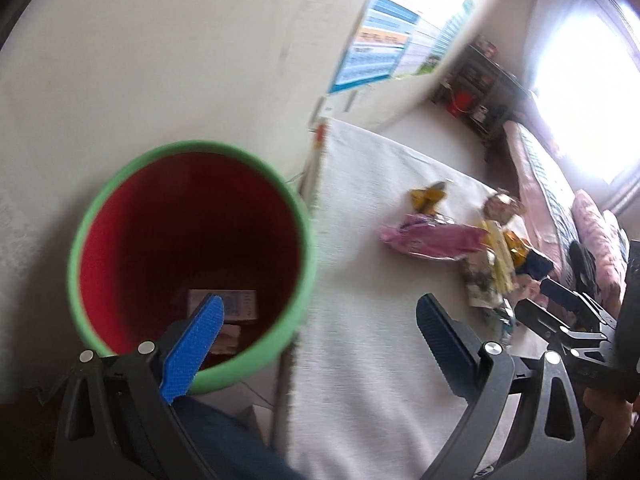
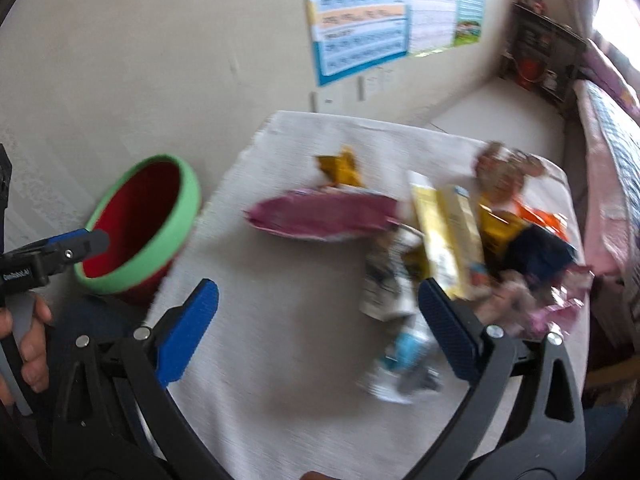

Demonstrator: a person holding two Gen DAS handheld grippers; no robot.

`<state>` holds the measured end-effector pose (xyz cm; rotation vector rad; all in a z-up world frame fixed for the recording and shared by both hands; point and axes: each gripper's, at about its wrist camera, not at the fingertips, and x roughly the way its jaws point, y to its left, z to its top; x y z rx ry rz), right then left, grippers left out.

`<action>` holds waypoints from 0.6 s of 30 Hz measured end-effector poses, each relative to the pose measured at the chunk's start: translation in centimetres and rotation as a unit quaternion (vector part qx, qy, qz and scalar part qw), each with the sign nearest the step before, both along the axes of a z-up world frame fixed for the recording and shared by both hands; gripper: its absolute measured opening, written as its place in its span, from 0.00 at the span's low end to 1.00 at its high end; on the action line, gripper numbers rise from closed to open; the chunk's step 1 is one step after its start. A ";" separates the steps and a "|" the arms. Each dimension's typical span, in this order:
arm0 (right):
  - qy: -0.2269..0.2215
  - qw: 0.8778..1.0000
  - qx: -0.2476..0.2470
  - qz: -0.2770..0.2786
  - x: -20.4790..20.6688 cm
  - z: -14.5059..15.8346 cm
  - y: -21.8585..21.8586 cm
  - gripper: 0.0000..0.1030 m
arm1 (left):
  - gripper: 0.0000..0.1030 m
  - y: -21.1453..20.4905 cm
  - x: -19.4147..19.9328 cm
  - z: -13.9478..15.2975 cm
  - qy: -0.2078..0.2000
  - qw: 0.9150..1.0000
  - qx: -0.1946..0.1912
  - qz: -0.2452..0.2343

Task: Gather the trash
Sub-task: 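Move both tools back over the table of trash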

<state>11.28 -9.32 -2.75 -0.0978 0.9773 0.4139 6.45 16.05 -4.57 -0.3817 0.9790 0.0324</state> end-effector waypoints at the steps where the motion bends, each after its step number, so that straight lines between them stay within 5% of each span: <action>1: 0.000 1.000 0.002 -0.007 0.0 0.0 -1.0 0.95 | 0.90 -0.8 0.3 0.0 0.000 1.000 0.000 -0.007; 18: 0.029 0.989 0.024 -0.142 0.1 -0.2 -14.0 0.95 | 0.90 -12.2 3.1 -0.3 0.005 0.993 0.004 -0.119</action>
